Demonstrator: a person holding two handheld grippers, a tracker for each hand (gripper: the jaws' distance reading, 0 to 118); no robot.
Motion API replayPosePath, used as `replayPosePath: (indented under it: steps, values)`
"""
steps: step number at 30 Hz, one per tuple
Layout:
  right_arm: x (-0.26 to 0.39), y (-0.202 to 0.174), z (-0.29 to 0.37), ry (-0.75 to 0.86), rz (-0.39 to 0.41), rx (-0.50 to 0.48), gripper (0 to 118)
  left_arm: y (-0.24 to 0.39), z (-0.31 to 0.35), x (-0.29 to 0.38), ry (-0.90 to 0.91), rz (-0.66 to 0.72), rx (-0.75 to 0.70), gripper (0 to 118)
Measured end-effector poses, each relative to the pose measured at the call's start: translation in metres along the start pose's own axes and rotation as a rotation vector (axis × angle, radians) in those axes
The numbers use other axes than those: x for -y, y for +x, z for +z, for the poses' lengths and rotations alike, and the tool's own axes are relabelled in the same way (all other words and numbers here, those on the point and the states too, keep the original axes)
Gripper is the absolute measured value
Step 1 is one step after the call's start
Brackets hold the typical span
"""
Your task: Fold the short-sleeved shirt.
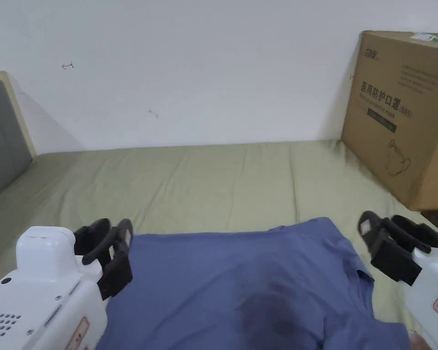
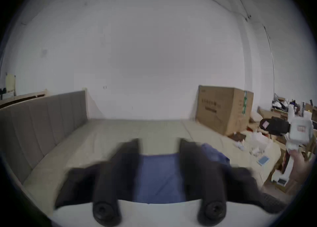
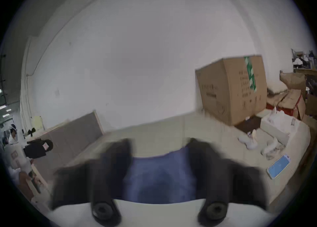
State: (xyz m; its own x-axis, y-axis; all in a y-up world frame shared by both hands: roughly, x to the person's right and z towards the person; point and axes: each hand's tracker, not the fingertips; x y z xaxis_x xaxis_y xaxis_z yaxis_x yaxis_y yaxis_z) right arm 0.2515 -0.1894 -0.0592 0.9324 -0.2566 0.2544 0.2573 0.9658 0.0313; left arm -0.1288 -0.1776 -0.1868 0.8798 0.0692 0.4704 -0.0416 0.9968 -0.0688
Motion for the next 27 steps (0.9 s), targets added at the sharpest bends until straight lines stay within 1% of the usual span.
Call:
replayPosePath:
  steps: [1, 3, 4, 5, 7, 9, 10, 12, 13, 14, 15, 16, 17, 18, 19, 21, 22, 24, 25, 26, 27]
  values:
    - [-0.002, -0.004, -0.002, -0.016, 0.035, 0.021, 0, 0.005, 0.001, 0.001, -0.013, -0.005, -0.009, 0]
    - [-0.002, -0.007, -0.004, -0.042, 0.063, -0.012, 0, 0.009, 0.004, 0.000, -0.014, 0.013, 0.003, 1]
    - [-0.003, -0.008, -0.010, -0.056, 0.083, -0.014, 0, 0.010, 0.005, 0.000, -0.019, 0.030, 0.017, 1]
    - [-0.003, -0.009, -0.012, -0.057, 0.102, 0.009, 0, 0.011, 0.004, -0.002, -0.034, 0.029, 0.002, 1]
    - [-0.005, -0.007, -0.016, -0.070, 0.097, 0.011, 0, 0.009, -0.005, -0.009, -0.110, -0.028, -0.046, 1]
    - [-0.009, 0.000, -0.020, -0.109, 0.080, 0.016, 0, -0.005, -0.023, -0.015, -0.295, -0.081, -0.031, 1]
    - [-0.009, 0.004, -0.023, -0.135, 0.073, 0.018, 0, -0.018, -0.036, -0.013, -0.453, -0.082, -0.007, 1]
    - [-0.007, 0.012, -0.024, -0.175, 0.064, 0.007, 0, -0.051, -0.062, 0.001, -0.776, -0.023, 0.025, 1]
    - [-0.004, 0.016, -0.027, -0.203, 0.069, 0.010, 0, -0.067, -0.067, 0.016, -0.886, 0.044, 0.079, 1]
    - [0.001, 0.020, -0.030, -0.234, 0.077, 0.014, 0, -0.083, -0.070, 0.036, -0.955, 0.095, 0.115, 1]
    - [0.005, 0.023, -0.032, -0.264, 0.083, 0.016, 0, -0.096, -0.072, 0.051, -0.974, 0.093, 0.102, 2]
    - [0.010, 0.026, -0.034, -0.308, 0.089, 0.026, 0, -0.104, -0.073, 0.067, -1.008, 0.082, 0.063, 12]
    - [0.017, 0.030, -0.038, -0.348, 0.090, 0.043, 0, -0.113, -0.073, 0.081, -1.023, 0.075, 0.006, 42]
    - [0.022, 0.033, -0.041, -0.381, 0.086, 0.053, 0, -0.119, -0.074, 0.092, -1.029, 0.065, -0.042, 97]
    - [0.028, 0.037, -0.043, -0.404, 0.070, 0.062, 0, -0.124, -0.072, 0.105, -1.050, 0.060, -0.071, 118]
    - [0.038, 0.042, -0.043, -0.439, 0.035, 0.081, 0, -0.136, -0.071, 0.123, -1.080, 0.072, -0.067, 113]
    - [0.042, 0.046, -0.044, -0.461, 0.014, 0.093, 0, -0.139, -0.079, 0.132, -1.068, 0.097, -0.073, 113]
    - [0.046, 0.049, -0.043, -0.475, -0.005, 0.094, 0, -0.138, -0.084, 0.148, -1.119, 0.107, -0.084, 112]
    - [0.048, 0.051, -0.043, -0.482, -0.012, 0.097, 0, -0.138, -0.086, 0.155, -1.146, 0.100, -0.079, 108]
    - [0.050, 0.053, -0.044, -0.492, -0.015, 0.103, 0, -0.135, -0.083, 0.167, -1.172, 0.115, -0.047, 100]
    - [0.051, 0.054, -0.045, -0.499, -0.017, 0.109, 0, -0.134, -0.082, 0.172, -1.192, 0.100, -0.013, 93]
